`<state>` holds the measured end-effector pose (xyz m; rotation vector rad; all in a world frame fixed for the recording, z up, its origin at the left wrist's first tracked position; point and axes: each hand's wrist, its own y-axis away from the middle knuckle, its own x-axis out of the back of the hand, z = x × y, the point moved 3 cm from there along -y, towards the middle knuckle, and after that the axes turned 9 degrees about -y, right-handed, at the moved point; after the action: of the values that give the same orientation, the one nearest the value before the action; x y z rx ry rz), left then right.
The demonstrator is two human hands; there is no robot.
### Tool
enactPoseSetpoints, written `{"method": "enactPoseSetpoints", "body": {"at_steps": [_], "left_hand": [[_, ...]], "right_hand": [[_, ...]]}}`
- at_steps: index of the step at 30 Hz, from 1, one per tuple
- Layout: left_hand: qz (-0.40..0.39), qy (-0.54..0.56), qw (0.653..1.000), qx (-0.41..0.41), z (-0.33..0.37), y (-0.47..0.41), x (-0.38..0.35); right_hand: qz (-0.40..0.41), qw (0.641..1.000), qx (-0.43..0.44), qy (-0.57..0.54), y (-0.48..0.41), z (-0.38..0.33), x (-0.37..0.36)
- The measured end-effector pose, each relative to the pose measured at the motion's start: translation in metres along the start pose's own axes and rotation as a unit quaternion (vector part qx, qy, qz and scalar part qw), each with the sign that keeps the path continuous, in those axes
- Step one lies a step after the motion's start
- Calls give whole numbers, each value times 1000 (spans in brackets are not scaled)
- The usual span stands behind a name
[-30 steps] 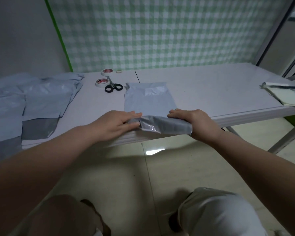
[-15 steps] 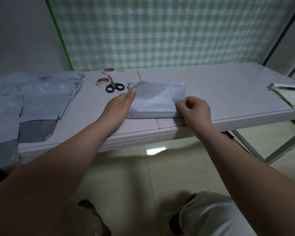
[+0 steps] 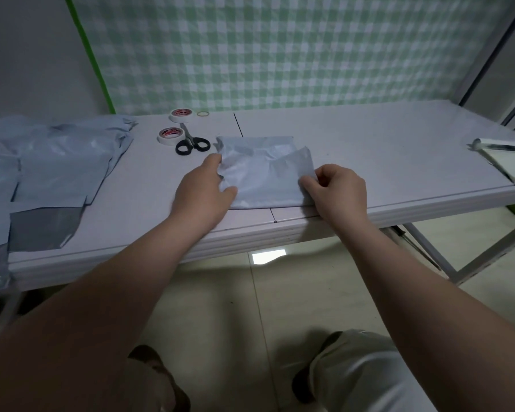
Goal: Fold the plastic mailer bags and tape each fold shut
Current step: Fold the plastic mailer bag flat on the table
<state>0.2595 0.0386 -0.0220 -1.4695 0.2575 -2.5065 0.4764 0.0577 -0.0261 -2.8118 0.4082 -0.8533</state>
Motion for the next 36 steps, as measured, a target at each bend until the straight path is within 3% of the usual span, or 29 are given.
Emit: {"method": "enactPoseSetpoints", "body": {"at_steps": [10,16,25,36], "left_hand": [[37,-55,997,-44,1,8,1],[22,-104,994,-36,-6,8,-4],[4,-259,965,-45,-5,16,-6],[-14,-248,967,-66,-7,19,-4]], "right_hand": [[35,993,12,112,11,-3,-4],[49,993,15,104,13,-3,-6],[27,990,14,137,13,-7,-10],[8,982,-8,190,12,-12,-15]]}}
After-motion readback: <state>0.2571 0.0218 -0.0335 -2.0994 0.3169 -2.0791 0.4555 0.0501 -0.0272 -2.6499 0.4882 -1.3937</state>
